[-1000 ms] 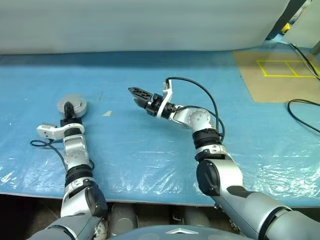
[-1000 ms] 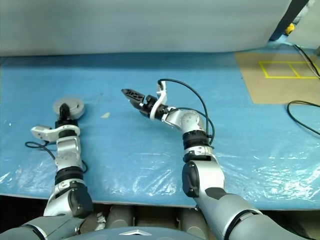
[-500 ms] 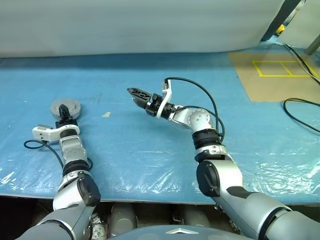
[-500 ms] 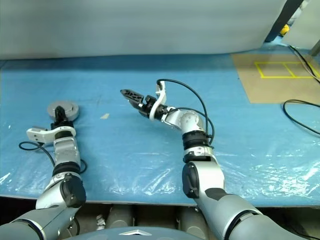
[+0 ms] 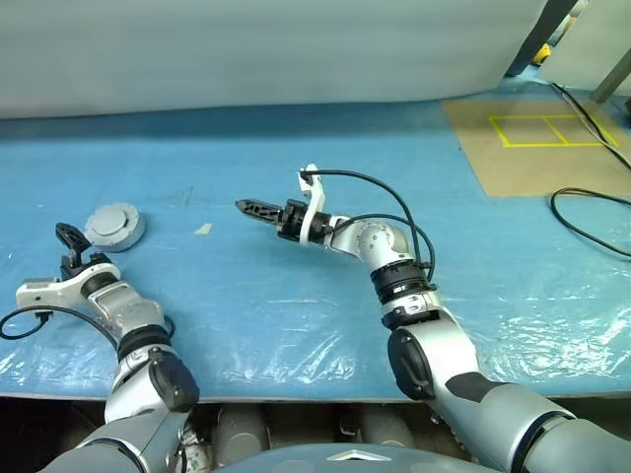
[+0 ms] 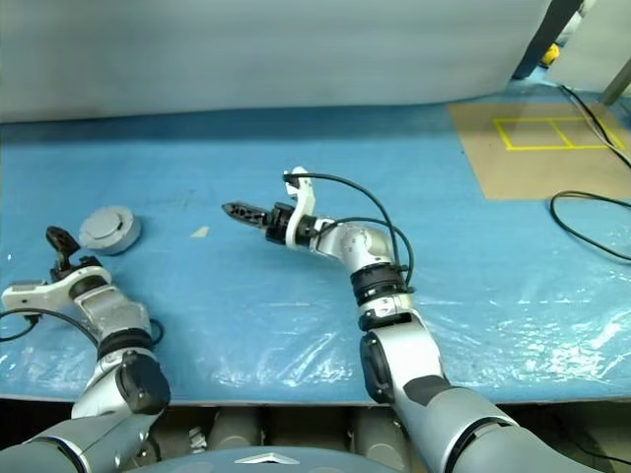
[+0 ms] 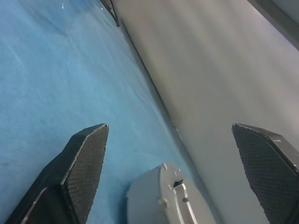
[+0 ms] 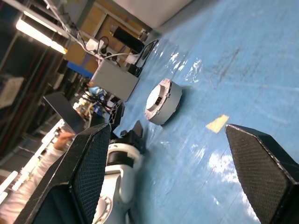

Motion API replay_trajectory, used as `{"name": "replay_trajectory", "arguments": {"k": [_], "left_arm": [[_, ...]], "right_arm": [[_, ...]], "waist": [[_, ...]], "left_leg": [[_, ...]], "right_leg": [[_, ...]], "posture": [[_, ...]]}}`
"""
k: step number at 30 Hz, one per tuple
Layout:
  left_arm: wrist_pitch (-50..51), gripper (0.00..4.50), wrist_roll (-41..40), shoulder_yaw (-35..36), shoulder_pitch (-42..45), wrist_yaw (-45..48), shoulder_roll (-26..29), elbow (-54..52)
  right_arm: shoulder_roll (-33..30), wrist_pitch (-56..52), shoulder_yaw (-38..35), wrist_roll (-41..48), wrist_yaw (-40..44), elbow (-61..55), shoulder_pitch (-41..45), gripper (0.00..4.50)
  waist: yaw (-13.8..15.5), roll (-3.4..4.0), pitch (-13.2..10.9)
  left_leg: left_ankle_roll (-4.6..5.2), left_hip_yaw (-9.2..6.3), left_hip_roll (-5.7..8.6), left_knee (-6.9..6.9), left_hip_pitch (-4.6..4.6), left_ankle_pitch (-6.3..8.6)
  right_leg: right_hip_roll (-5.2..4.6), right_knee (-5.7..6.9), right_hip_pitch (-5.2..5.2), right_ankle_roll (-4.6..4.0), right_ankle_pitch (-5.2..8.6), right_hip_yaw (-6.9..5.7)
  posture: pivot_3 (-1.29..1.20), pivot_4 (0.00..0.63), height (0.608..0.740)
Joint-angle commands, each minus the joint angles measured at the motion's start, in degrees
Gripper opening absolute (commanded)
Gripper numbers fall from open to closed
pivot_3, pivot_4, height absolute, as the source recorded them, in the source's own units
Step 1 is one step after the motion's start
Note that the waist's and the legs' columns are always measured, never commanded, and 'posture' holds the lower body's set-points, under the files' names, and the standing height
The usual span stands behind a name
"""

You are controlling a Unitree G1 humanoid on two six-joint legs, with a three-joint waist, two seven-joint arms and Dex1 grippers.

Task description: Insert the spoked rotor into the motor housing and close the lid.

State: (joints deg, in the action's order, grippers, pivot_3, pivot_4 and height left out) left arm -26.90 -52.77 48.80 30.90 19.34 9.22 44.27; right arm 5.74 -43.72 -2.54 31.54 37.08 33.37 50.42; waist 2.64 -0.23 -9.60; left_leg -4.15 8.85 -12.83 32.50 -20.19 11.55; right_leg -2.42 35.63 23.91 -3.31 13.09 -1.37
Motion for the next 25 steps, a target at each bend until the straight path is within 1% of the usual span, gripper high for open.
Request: {"name": "replay_trajectory", "arguments": {"k": [1, 4, 7, 9, 11, 15, 17, 18, 21, 25], "left_arm": [[-0.25, 4.49, 10.77, -9.26, -5.25, 2.01, -0.48, -8.77], [3.53, 4.49, 13.92, -15.98, -10.03, 5.39, -0.64, -17.48], [8.25, 4.49, 17.09, -23.64, -14.88, 11.50, 1.45, -24.92], [10.99, 4.49, 17.94, -27.33, -17.16, 14.49, 2.75, -29.06], [13.17, 4.49, 19.44, -30.68, -18.54, 17.56, 4.82, -32.13], [15.59, 4.49, 22.55, -35.43, -19.46, 23.64, 9.43, -34.34], [15.96, 4.50, 24.02, -37.31, -20.02, 26.33, 11.17, -34.60], [15.96, 4.50, 24.55, -38.01, -20.31, 27.43, 11.78, -34.56], [15.30, 4.50, 25.94, -39.45, -21.00, 30.11, 12.90, -33.53], [13.83, 4.50, 27.62, -39.40, -21.19, 30.66, 12.99, -32.07]], "right_arm": [[-1.07, 10.86, 5.28, -7.04, 1.21, -4.15, -2.12, 4.11], [-2.14, 19.87, 8.08, -11.72, 1.66, -6.13, -4.88, 4.11], [-3.96, 27.75, 9.18, -15.54, 1.30, -7.19, -7.99, 4.11], [-6.10, 33.63, 11.28, -19.13, 2.03, -7.42, -10.35, 4.11], [-8.02, 37.01, 12.22, -20.83, 3.06, -7.90, -13.03, 4.11], [-11.17, 39.69, 12.42, -21.64, 4.90, -10.57, -17.21, 4.11], [-12.14, 40.38, 11.80, -20.93, 5.97, -12.30, -18.72, 4.45], [-12.58, 40.94, 11.84, -20.95, 6.50, -12.98, -19.33, 4.48], [-12.94, 41.83, 11.45, -21.35, 5.87, -14.29, -20.45, 4.48], [-12.86, 41.43, 10.66, -20.19, 6.13, -15.50, -21.07, 4.48]], "waist": [[0.26, -0.17, -0.01], [0.90, -0.41, -0.07], [1.19, -0.44, -0.09], [1.24, -0.44, -0.08], [1.24, -0.44, -0.08], [1.02, -0.43, -0.09], [0.55, -0.42, -0.10], [0.20, -0.42, -0.10], [-0.27, -0.42, -0.10], [-0.27, -0.42, -0.10]], "left_leg": [[0.00, -0.01, 0.00, -0.04, -0.02, 0.00], [0.00, -0.07, -0.03, -0.07, -0.15, 0.00], [0.00, -0.07, -0.01, -0.03, -0.20, 0.00], [0.01, -0.06, 0.00, -0.03, -0.16, 0.00], [0.01, -0.04, 0.01, -0.03, -0.14, 0.00], [0.02, -0.03, -0.01, -0.03, -0.08, 0.00], [0.02, -0.01, 0.00, -0.03, -0.03, 0.00], [0.02, -0.01, 0.00, -0.03, -0.02, 0.00], [0.03, 0.02, 0.01, -0.02, 0.00, 0.00], [0.04, 0.02, 0.01, -0.03, 0.02, 0.00]], "right_leg": [[-0.01, -0.01, 0.00, 0.00, 0.00, -0.02], [-0.02, -0.04, 0.06, 0.00, 0.01, -0.11], [-0.04, 0.00, 0.10, 0.00, 0.00, -0.10], [-0.05, 0.00, 0.10, -0.01, 0.01, -0.09], [-0.06, 0.01, 0.10, -0.02, 0.02, -0.06], [-0.01, 0.05, 0.09, -0.02, 0.01, -0.04], [0.01, 0.05, 0.10, -0.02, 0.01, 0.02], [0.01, 0.05, 0.09, -0.02, 0.01, 0.03], [0.00, 0.05, 0.09, -0.02, 0.02, 0.06], [0.02, 0.05, 0.09, -0.12, 0.07, 0.06]], "posture": [[0.00, 0.150, 0.740], [0.00, 0.150, 0.740], [0.00, 0.150, 0.740], [0.00, 0.150, 0.740], [0.00, 0.150, 0.740], [0.00, 0.150, 0.740], [0.00, 0.150, 0.740], [0.00, 0.150, 0.740], [0.00, 0.150, 0.740], [0.00, 0.150, 0.740]]}}
